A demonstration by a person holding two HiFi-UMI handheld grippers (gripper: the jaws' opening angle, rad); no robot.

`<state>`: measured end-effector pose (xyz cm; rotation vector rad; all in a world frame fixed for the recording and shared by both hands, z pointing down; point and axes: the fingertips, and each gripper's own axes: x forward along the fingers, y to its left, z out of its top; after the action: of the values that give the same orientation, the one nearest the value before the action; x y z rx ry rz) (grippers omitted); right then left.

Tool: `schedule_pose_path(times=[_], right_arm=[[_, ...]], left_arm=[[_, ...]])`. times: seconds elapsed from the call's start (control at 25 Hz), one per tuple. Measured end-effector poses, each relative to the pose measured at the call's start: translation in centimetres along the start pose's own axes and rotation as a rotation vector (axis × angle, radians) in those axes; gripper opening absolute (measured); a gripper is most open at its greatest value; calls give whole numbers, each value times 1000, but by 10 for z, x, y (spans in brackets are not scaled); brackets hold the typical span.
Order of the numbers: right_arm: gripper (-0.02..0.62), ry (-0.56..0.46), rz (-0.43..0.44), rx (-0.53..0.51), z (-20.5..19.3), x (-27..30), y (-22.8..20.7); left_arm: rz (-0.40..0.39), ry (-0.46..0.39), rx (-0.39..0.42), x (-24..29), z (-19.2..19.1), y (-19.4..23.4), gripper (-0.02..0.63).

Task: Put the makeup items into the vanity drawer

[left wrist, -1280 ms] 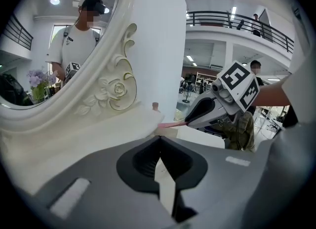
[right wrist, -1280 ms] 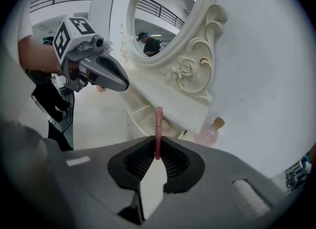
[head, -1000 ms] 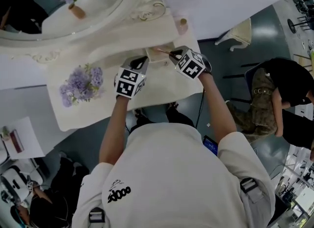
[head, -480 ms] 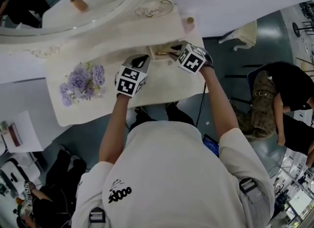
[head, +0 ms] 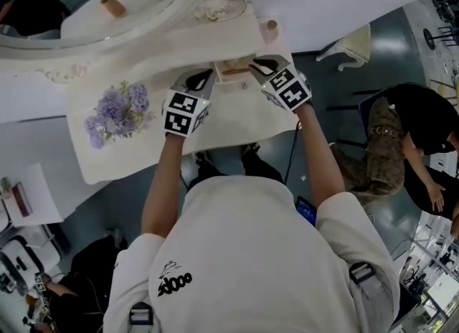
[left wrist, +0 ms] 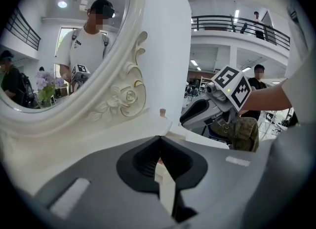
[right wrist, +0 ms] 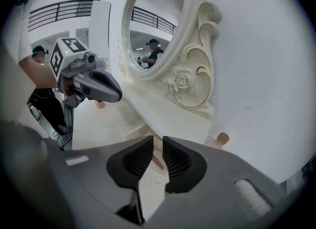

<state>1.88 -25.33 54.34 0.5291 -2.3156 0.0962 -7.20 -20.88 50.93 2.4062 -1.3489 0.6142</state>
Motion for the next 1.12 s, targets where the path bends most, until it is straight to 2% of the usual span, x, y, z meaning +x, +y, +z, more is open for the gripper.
schedule_pose_path(times=[0.2, 0.44, 0.72, 1.12], right_arm=[[3, -130, -176, 48, 27, -48, -17], [2, -284, -294, 120, 62, -109, -21], [2, -463, -351, 135, 108, -182, -10], [2, -599, -370, 31, 155, -246, 23]], left_arm=[[30, -104, 39, -25, 45, 1, 17], [83, -227, 101, -62, 98, -1, 17], [123, -340, 166, -107, 147, -19, 17], [197, -463, 236, -171, 188, -39, 17]])
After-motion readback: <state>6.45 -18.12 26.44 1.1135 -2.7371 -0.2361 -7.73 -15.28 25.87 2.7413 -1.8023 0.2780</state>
